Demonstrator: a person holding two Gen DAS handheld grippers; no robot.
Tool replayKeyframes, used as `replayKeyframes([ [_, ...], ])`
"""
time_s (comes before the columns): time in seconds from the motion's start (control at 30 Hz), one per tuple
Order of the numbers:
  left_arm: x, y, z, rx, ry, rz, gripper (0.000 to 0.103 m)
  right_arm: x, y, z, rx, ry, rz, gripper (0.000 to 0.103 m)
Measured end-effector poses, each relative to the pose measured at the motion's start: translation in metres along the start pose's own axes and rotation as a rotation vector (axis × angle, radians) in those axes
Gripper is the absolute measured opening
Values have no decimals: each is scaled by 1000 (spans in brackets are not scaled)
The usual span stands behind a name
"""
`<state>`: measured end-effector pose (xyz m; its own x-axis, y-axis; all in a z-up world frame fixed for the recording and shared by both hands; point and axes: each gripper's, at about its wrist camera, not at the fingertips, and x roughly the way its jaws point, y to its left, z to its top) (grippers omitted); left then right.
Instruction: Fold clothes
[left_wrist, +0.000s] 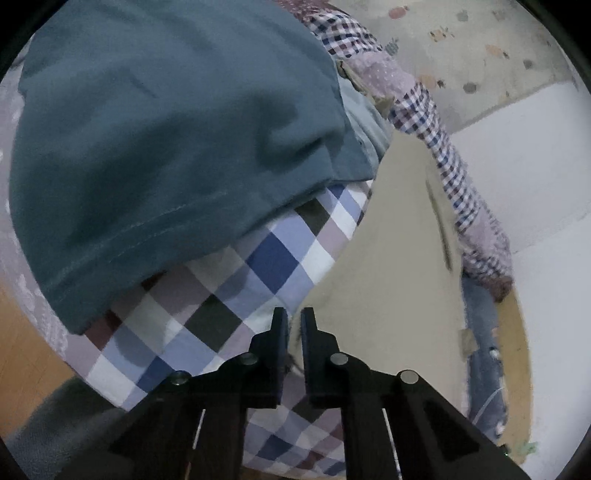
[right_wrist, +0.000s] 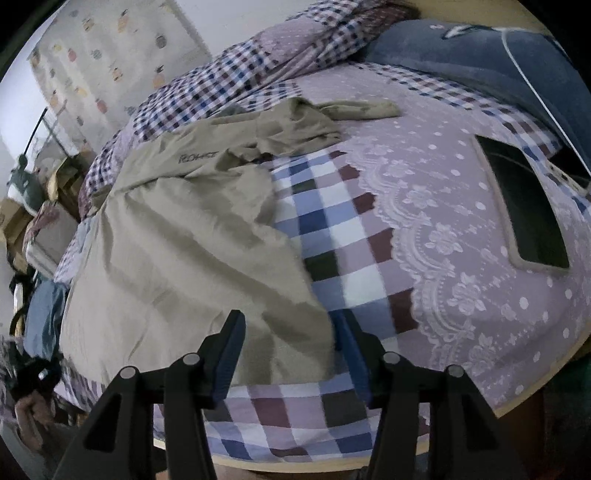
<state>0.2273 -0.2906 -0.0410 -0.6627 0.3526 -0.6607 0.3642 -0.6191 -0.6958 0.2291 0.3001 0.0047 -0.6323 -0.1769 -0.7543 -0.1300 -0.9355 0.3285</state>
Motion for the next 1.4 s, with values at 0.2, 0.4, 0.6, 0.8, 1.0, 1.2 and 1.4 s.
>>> replayKeyframes([
  [0.2, -8, -2, -3, 24, -34, -15, 3, 5, 16, -2, -89, 3, -105, 4],
  [0.4, -30, 4, -10, -2, -70, -93, 3, -26, 14, 0, -56, -38, -101, 3],
  [0.6, -55, -4, -15, 22, -97, -163, 2, -64, 21, -5, -73, -55, -103, 3],
  [0.8, -70, -1, -21, 14, -118, -138, 2, -70, 11, -20, -18, 10, -105, 3],
  [1.0, -52, 3, -19, -12, -46, 34, 3, -50, 22, -24, -86, 90, -228, 7],
  [1.2, -54, 2, -23, -27, -47, 83, 8, -63, -8, -18, 92, 10, -207, 33],
  [1.4, -73, -23, -20, 9, -167, -76, 67, -76, -16, -5, 190, -121, -65, 43],
])
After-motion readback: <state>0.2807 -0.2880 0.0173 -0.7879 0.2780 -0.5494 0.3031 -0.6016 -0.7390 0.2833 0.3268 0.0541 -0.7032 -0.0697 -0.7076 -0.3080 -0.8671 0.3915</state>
